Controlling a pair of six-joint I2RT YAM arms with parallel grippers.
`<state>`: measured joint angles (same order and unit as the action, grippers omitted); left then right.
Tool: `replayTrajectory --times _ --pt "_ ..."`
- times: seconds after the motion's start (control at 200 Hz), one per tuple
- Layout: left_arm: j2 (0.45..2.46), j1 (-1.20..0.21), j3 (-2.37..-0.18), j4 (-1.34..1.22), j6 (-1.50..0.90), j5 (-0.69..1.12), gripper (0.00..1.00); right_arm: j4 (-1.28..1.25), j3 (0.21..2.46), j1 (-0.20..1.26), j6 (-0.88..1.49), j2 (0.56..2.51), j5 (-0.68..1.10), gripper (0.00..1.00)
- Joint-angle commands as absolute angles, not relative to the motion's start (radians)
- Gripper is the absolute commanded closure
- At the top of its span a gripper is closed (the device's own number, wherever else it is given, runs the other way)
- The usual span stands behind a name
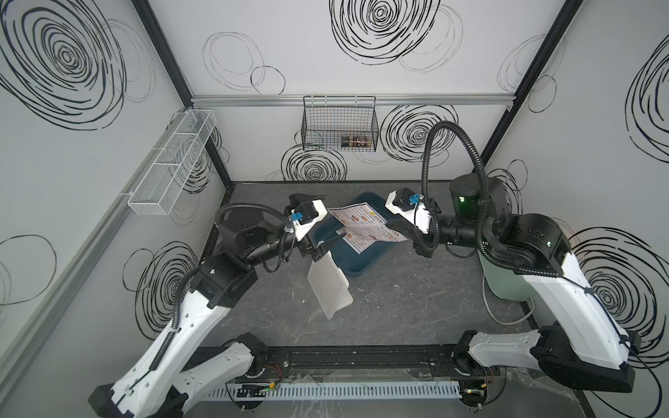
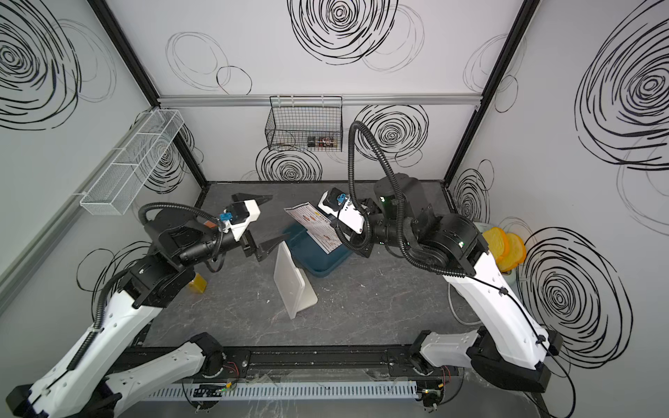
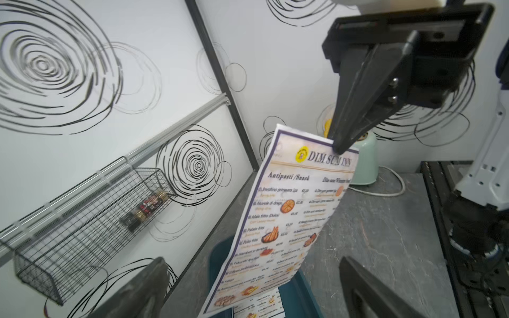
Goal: Replace the menus in the menu holders
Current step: Take out the menu from the menu holder.
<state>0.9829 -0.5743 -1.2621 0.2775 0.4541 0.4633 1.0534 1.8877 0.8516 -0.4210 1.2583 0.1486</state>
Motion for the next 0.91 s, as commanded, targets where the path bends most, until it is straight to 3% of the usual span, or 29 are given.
replayTrajectory --times 0.0,0.08,0.2,0.45,0.59,0.741,0.831,0.871,0.901 --pt "1.057 -0.617 -1.346 0.361 0.657 0.515 0.01 1.068 1.893 0.853 -0.574 1.247 0.121 1.0" --pt "1.114 -0.638 -1.396 0.411 0.696 0.522 0.01 1.092 1.902 0.854 -0.606 1.251 0.103 1.0" --pt "1.158 -0.649 -1.433 0.428 0.725 0.517 0.1 1.112 1.912 0.858 -0.632 1.254 0.081 1.0" --pt "1.203 -0.647 -1.481 0.501 0.739 0.587 0.44 1.101 1.909 0.863 -0.639 1.247 0.051 1.0" --pt "1.212 -0.647 -1.488 0.504 0.733 0.603 0.76 1.1 1.904 0.864 -0.643 1.24 0.038 1.0" --pt "1.216 -0.65 -1.493 0.486 0.712 0.6 1.0 1.095 1.899 0.865 -0.635 1.23 0.032 1.0" --pt "1.205 -0.654 -1.477 0.421 0.651 0.596 1.0 1.073 1.889 0.865 -0.609 1.211 0.005 1.0" --pt "1.195 -0.66 -1.459 0.372 0.601 0.592 1.0 1.047 1.886 0.865 -0.579 1.193 -0.02 0.81" --pt "1.188 -0.669 -1.442 0.328 0.555 0.588 1.0 1.021 1.882 0.865 -0.556 1.178 -0.043 0.55"
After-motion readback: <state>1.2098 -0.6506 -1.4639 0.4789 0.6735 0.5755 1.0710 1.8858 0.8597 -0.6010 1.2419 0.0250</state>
